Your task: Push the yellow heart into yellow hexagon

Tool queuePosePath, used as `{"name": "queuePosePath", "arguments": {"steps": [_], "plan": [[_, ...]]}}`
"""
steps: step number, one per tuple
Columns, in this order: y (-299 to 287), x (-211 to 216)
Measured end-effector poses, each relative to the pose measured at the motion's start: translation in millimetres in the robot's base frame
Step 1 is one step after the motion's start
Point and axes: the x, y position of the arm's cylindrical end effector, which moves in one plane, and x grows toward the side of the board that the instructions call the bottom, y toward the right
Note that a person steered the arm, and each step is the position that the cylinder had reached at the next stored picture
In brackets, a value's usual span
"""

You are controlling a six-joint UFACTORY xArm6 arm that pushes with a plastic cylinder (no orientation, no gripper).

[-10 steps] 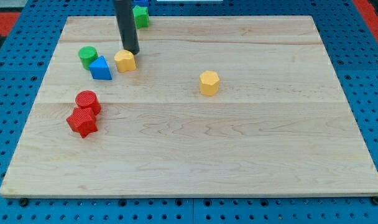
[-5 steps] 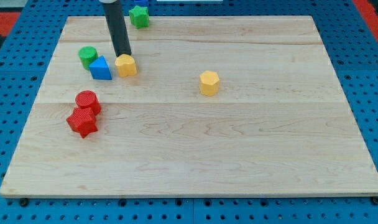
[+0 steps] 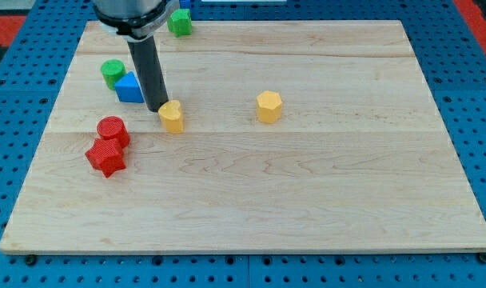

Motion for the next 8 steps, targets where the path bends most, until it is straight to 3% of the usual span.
{"name": "queuePosePath", "arguments": {"steps": [2, 4, 6, 8], "plan": [[52, 12], [33, 67], [109, 67], [121, 65]]}}
